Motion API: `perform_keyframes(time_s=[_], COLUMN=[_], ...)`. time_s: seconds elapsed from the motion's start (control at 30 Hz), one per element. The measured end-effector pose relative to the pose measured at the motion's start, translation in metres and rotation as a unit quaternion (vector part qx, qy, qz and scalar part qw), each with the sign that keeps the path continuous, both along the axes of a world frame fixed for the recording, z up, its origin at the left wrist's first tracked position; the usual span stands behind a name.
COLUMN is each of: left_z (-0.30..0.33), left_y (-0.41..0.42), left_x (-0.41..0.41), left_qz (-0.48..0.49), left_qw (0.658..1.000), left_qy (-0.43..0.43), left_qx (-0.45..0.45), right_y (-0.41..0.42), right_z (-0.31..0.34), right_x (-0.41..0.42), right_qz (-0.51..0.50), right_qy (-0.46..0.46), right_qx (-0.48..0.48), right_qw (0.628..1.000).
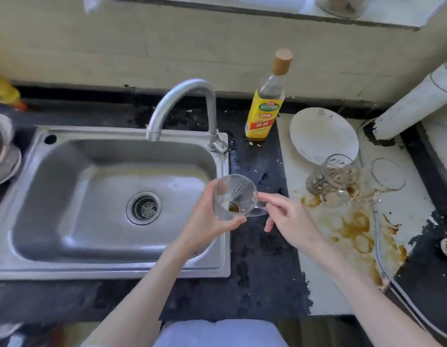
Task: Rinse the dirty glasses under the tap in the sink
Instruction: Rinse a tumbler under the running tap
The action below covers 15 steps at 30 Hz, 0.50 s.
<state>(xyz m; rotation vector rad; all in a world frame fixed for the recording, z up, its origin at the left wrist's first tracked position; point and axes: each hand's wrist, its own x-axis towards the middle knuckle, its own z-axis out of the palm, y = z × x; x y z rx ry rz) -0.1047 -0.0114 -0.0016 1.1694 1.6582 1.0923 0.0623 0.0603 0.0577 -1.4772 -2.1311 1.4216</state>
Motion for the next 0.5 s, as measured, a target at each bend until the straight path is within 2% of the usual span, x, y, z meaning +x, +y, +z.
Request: perform_keyframes(time_s=[0.07,0.2,0.37,0.5], left_z=[-0.004,-0.012,-0.032,-0.041], left_y=[-0.016,-0.036,-0.042,-0.042], left_x=[-0.030,-0.084,-0.122,-0.136], left_qz=[0.009,0.042,0.070,0.075], left_qw=[1.000,0.997,0.995,0.995], left_qy=[0.019,0.061,0.062,0.063], left_qx=[-0.005,-0.020,-0.036,-0.032], right_y=[-0.002,0.017,0.066,0.073], right_z=[-0.003,-0.032,-0.063,-0.078], right_x=[-0.030,-0.091,-0.141,-0.152], right_qz=[0.004,-0.072,-0.072,-0.107], right_qy=[-0.006,-0.040,-0.103,-0.086], right_qx=[0.023,0.114,0.077,0.110], right_qw=[1.000,0.990,0.989,0.984])
